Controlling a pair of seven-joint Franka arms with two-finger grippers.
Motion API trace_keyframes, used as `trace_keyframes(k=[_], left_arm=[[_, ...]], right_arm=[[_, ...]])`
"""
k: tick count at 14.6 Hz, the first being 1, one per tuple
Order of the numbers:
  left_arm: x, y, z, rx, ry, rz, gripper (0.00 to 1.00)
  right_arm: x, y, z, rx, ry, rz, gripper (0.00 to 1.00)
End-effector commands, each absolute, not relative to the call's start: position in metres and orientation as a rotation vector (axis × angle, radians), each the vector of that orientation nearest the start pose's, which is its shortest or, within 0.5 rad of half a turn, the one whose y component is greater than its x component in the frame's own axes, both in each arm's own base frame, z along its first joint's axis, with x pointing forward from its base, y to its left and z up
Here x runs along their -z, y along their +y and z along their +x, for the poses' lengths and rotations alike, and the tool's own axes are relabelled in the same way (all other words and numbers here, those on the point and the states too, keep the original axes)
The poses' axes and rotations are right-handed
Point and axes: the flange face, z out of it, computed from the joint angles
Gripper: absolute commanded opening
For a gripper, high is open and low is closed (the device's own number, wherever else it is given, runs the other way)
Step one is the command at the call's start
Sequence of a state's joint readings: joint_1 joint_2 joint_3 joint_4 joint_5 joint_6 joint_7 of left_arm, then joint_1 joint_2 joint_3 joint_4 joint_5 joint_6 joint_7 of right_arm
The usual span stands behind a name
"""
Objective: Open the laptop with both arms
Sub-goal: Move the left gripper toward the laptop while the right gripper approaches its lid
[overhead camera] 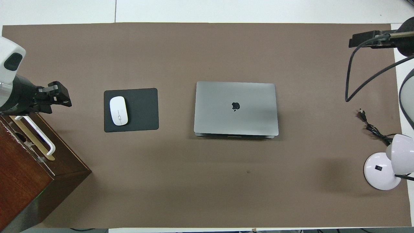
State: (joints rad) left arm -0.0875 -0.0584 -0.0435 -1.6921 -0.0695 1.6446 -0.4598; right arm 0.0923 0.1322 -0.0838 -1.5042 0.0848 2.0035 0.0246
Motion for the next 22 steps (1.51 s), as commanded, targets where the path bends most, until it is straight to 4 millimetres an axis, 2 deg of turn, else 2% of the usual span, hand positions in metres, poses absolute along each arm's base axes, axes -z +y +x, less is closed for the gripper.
trace_keyframes(k=[1, 4, 7, 9, 10, 11, 13, 14, 17, 19, 21, 22], left_arm=[[-0.602, -0.084, 0.524, -0.011, -0.906, -3.159, 0.00], [-0.590, -0.091, 0.515, -0.101, -1.289, -3.115, 0.00], [-0.569, -0.094, 0.500, -0.159, -1.608, -3.042, 0.00], [-0.548, -0.101, 0.490, -0.163, -1.845, -2.997, 0.00], [-0.541, -0.112, 0.481, -0.189, -1.974, -2.946, 0.00], [-0.532, -0.114, 0.477, -0.220, -2.132, -2.854, 0.00], [-0.518, -0.119, 0.474, -0.302, -2.285, -2.743, 0.00], [-0.510, -0.121, 0.472, -0.370, -2.330, -2.717, 0.00], [-0.473, -0.120, 0.467, -0.581, -2.534, -2.577, 0.00], [-0.448, -0.120, 0.465, -0.752, -2.711, -2.413, 0.00], [-0.426, -0.130, 0.465, -0.855, -2.822, -2.259, 0.00], [-0.418, -0.142, 0.463, -0.868, -2.851, -2.226, 0.00]], right_arm=[[-0.632, 0.028, 0.657, 0.651, 0.114, -2.891, 1.00], [-0.630, 0.060, 0.669, 0.709, 0.313, -2.701, 1.00], [-0.624, 0.110, 0.672, 0.681, 0.494, -2.546, 1.00], [-0.611, 0.135, 0.668, 0.604, 0.629, -2.437, 1.00], [-0.598, 0.146, 0.667, 0.549, 0.709, -2.344, 1.00], [-0.581, 0.154, 0.665, 0.513, 0.772, -2.259, 1.00], [-0.537, 0.170, 0.652, 0.555, 0.858, -2.162, 1.00], [-0.525, 0.177, 0.644, 0.563, 0.858, -2.143, 1.00], [-0.504, 0.185, 0.611, 0.485, 0.871, -2.107, 1.00], [-0.488, 0.187, 0.590, 0.488, 0.923, -2.050, 1.00], [-0.473, 0.186, 0.569, 0.438, 0.949, -2.037, 1.00], [-0.467, 0.186, 0.556, 0.429, 0.964, -2.038, 1.00]])
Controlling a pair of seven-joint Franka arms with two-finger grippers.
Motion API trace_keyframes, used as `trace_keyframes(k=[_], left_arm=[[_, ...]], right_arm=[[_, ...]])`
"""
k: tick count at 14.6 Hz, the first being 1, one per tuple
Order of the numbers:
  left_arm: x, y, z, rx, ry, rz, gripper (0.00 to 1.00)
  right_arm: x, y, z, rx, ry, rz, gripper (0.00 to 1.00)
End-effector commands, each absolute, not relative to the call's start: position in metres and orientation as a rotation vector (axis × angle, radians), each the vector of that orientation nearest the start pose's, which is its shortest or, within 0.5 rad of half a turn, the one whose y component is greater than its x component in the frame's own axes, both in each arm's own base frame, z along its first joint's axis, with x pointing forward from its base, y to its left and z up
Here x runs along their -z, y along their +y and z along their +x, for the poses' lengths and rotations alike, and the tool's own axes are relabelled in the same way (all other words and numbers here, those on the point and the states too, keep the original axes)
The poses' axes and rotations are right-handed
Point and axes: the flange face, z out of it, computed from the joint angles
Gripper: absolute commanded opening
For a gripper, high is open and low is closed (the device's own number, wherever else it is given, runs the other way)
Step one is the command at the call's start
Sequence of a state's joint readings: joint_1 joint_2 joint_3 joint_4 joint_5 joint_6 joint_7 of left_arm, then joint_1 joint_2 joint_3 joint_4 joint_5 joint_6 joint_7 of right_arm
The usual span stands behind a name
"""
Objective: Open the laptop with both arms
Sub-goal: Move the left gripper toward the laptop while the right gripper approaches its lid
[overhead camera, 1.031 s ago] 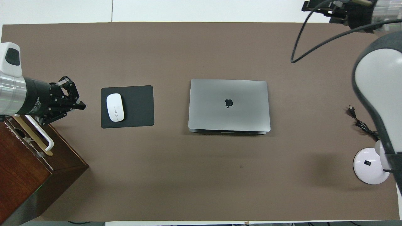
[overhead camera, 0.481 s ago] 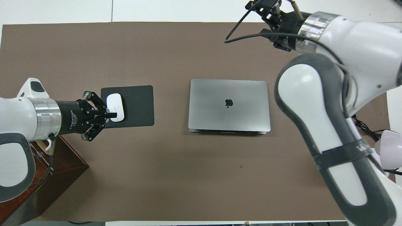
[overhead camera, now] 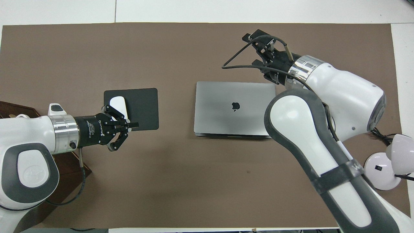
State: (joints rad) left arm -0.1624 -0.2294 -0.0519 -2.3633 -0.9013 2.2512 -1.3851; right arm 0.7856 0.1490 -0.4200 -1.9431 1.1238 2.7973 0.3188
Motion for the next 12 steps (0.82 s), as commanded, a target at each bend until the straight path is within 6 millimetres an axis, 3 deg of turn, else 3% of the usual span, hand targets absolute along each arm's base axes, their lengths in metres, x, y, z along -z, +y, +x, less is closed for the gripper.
trace_keyframes(k=[1, 3, 5, 7, 9, 12], left_arm=[[-0.406, -0.149, 0.460, 0.618, 1.989, 1.492, 0.00], [-0.381, -0.171, 0.451, 0.653, 2.022, 1.452, 0.00], [-0.367, -0.176, 0.444, 0.655, 2.065, 1.353, 0.00], [-0.359, -0.186, 0.433, 0.676, 2.101, 1.221, 0.00], [-0.346, -0.194, 0.423, 0.666, 2.156, 1.092, 0.00], [-0.325, -0.209, 0.415, 0.652, 2.213, 1.039, 0.00]], right_arm=[[-0.459, 0.184, 0.545, 0.429, 0.974, -2.047, 1.00], [-0.449, 0.177, 0.525, 0.405, 0.972, -2.066, 1.00], [-0.438, 0.179, 0.505, 0.352, 0.980, -2.076, 1.00], [-0.430, 0.194, 0.484, 0.288, 1.014, -2.051, 1.00], [-0.427, 0.211, 0.467, 0.330, 1.072, -2.017, 1.00], [-0.421, 0.222, 0.449, 0.288, 1.114, -1.989, 1.00]])
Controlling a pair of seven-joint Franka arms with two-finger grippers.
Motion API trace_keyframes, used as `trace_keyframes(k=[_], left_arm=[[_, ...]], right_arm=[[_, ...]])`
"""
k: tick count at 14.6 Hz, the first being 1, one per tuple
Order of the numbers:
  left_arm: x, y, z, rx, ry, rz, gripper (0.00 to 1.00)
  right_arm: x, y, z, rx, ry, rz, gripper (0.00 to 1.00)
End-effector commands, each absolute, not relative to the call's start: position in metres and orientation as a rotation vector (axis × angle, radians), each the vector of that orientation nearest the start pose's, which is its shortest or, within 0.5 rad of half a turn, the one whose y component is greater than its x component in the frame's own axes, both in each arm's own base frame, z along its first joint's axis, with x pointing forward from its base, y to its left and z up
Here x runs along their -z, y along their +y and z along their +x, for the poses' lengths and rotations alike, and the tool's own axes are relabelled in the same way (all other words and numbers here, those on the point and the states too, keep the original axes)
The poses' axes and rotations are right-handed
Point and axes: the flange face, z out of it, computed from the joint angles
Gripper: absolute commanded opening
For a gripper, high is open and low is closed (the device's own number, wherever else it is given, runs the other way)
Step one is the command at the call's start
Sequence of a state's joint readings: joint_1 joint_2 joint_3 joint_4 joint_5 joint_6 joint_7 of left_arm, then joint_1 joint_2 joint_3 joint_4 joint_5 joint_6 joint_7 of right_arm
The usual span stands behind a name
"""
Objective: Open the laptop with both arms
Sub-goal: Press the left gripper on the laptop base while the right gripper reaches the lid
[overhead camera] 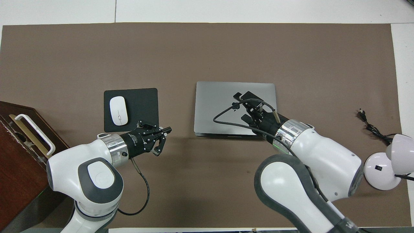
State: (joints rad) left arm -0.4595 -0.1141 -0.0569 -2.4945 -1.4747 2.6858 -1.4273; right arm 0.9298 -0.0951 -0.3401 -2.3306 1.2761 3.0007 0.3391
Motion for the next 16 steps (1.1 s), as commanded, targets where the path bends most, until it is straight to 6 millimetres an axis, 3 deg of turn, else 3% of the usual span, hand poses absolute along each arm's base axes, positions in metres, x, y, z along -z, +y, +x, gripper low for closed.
trace_keyframes(k=[1, 4, 7, 12, 16], left_arm=[[-0.321, -0.213, 0.411, 0.654, 2.228, 1.010, 0.00], [-0.306, -0.226, 0.406, 0.667, 2.278, 0.924, 0.00], [-0.294, -0.242, 0.404, 0.669, 2.294, 0.943, 0.00], [-0.284, -0.288, 0.406, 0.629, 2.301, 0.966, 0.00], [-0.280, -0.292, 0.404, 0.606, 2.265, 1.042, 0.00]], right_arm=[[-0.418, 0.222, 0.445, 0.305, 1.122, -1.994, 1.00], [-0.413, 0.217, 0.438, 0.300, 1.131, -2.003, 1.00], [-0.408, 0.211, 0.436, 0.306, 1.143, -2.008, 1.00], [-0.397, 0.202, 0.422, 0.278, 1.157, -2.024, 1.00], [-0.387, 0.200, 0.417, 0.271, 1.160, -2.050, 1.00]])
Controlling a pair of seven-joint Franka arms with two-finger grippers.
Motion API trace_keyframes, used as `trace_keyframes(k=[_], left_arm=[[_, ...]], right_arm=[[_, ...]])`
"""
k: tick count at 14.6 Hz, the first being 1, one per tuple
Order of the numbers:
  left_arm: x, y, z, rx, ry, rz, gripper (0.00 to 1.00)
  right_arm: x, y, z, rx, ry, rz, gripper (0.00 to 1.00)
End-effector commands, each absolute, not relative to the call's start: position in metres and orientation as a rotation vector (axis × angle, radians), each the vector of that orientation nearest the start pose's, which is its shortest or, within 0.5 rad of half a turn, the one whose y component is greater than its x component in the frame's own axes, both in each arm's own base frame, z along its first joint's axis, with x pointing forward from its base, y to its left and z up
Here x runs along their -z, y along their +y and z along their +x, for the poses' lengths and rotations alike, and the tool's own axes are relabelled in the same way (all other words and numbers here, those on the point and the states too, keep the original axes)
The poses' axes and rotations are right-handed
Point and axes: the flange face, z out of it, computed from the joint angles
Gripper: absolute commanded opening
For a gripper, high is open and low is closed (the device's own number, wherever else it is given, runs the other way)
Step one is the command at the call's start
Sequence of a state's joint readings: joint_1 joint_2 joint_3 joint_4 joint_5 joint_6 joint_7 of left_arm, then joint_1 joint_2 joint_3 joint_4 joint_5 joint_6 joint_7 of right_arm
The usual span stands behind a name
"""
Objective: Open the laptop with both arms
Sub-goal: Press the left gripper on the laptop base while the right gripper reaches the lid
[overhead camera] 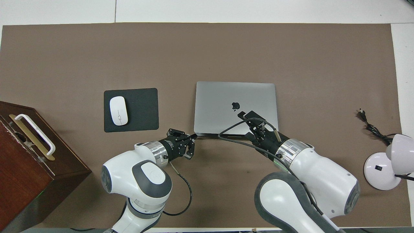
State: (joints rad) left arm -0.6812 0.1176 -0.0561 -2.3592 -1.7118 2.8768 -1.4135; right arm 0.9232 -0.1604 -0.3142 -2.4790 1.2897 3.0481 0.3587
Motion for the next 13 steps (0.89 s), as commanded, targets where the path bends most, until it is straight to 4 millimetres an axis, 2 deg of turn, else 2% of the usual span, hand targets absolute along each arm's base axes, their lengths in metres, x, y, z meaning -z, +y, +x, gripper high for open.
trace_keyframes(k=[1, 7, 13], left_arm=[[-0.280, -0.292, 0.404, 0.601, 2.257, 1.056, 0.00], [-0.269, -0.299, 0.411, 0.592, 2.255, 1.085, 0.00], [-0.270, -0.306, 0.419, 0.595, 2.244, 1.082, 0.00]], right_arm=[[-0.383, 0.199, 0.415, 0.270, 1.163, -2.058, 1.00], [-0.368, 0.196, 0.405, 0.248, 1.176, -2.087, 1.00], [-0.360, 0.203, 0.397, 0.227, 1.168, -2.113, 1.00]])
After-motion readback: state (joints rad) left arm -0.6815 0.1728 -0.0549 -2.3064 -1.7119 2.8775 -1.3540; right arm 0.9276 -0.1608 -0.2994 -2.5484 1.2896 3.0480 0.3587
